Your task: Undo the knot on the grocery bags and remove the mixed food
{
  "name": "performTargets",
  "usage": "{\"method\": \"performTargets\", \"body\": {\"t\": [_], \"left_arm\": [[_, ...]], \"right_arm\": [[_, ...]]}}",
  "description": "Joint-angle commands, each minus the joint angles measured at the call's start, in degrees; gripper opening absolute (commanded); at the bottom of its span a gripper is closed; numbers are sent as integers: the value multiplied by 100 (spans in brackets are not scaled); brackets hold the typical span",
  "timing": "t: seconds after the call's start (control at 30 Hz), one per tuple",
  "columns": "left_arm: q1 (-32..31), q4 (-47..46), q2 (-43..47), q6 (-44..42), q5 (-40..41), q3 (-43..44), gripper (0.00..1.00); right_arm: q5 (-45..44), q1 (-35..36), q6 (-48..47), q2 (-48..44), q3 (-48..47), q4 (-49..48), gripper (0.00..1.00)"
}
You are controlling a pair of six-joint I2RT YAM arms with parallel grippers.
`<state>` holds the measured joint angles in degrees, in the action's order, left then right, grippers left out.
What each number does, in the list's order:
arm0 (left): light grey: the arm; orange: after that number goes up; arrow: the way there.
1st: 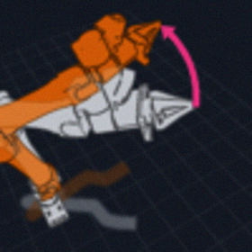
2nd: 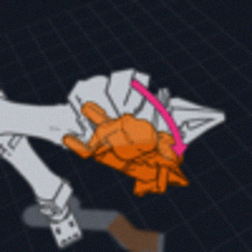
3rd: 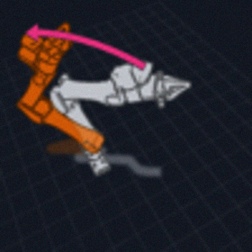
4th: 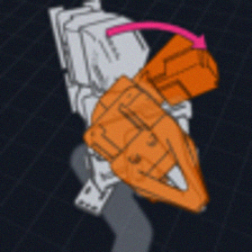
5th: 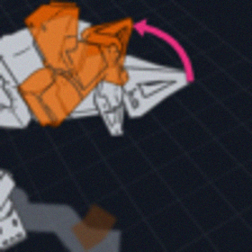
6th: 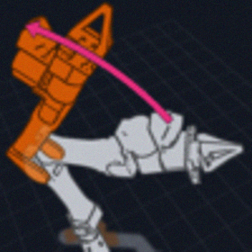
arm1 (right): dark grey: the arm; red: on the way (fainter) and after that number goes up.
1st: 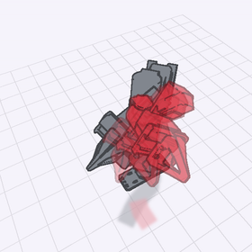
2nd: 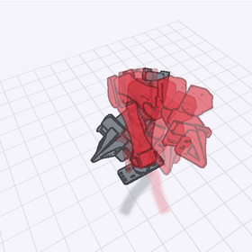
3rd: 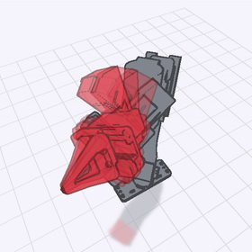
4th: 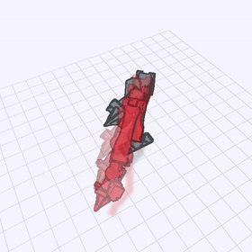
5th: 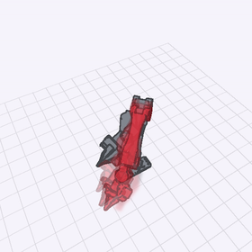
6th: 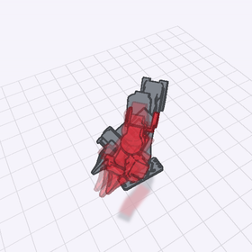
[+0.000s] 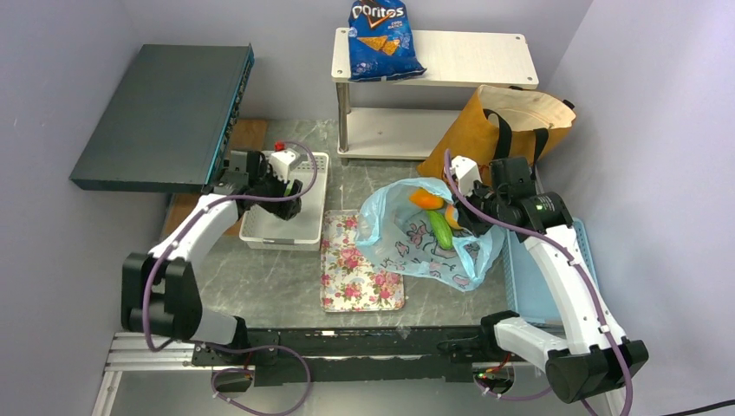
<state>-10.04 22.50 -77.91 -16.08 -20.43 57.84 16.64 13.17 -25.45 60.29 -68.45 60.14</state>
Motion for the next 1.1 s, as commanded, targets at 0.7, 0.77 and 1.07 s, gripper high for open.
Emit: {"method": "performTargets", "body": {"t": [0.7, 0.77, 1.07], "left_arm": [[-1189, -771, 1339, -677, -1639, 787, 99], [-2396, -757, 1527, -1614, -1257, 715, 99], [-4567, -1422, 173, -3629, -246, 584, 51]], "right_arm": [[113, -13, 33, 100, -370, 54, 0], [143, -16, 71, 129, -380, 30, 0], [254, -18, 238, 265, -630, 11, 0]]}}
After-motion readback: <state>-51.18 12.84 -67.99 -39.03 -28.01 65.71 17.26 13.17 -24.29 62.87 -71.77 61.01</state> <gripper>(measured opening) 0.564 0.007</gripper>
